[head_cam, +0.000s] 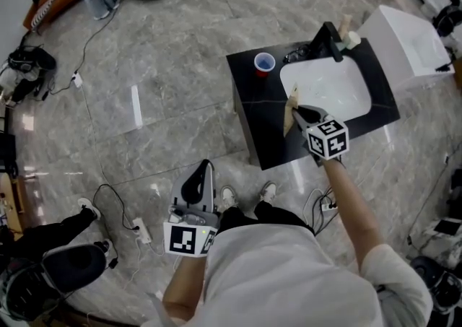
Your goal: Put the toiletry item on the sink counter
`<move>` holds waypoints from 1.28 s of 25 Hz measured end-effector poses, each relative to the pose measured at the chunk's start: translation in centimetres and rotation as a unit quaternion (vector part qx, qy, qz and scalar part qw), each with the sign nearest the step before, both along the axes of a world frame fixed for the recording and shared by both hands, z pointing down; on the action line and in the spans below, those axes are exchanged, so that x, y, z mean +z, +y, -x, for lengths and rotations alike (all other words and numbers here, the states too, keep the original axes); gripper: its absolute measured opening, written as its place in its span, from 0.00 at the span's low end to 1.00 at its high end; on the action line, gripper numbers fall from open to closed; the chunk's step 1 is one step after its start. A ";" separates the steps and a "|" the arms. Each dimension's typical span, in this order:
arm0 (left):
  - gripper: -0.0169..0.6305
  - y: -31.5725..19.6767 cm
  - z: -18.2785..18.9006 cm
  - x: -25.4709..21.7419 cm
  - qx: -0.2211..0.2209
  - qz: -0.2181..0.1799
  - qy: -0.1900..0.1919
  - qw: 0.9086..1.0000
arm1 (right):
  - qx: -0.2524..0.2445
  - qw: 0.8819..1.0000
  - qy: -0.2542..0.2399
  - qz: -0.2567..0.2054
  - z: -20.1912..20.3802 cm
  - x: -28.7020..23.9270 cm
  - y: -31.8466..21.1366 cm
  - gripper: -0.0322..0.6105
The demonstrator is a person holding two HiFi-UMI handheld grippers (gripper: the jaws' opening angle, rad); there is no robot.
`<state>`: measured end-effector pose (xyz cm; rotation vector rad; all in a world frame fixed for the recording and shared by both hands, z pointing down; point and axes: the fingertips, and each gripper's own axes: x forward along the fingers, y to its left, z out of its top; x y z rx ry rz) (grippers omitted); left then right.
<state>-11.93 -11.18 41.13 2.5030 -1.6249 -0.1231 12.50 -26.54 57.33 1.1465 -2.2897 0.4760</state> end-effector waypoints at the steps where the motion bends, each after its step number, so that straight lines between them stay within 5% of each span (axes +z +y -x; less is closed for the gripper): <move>1: 0.03 0.0 0.0 0.0 -0.001 0.001 0.000 1.000 | 0.001 1.000 0.002 0.003 -0.1 0.3 -0.2 0.13; 17: 0.03 0.1 0.3 0.1 -0.022 0.008 -0.003 1.000 | 0.007 0.997 0.047 0.061 -0.9 6.6 -2.6 0.13; 32: 0.03 0.9 0.6 0.5 -0.042 0.026 -0.021 0.999 | 0.057 0.993 0.004 0.104 -0.9 10.4 -4.8 0.13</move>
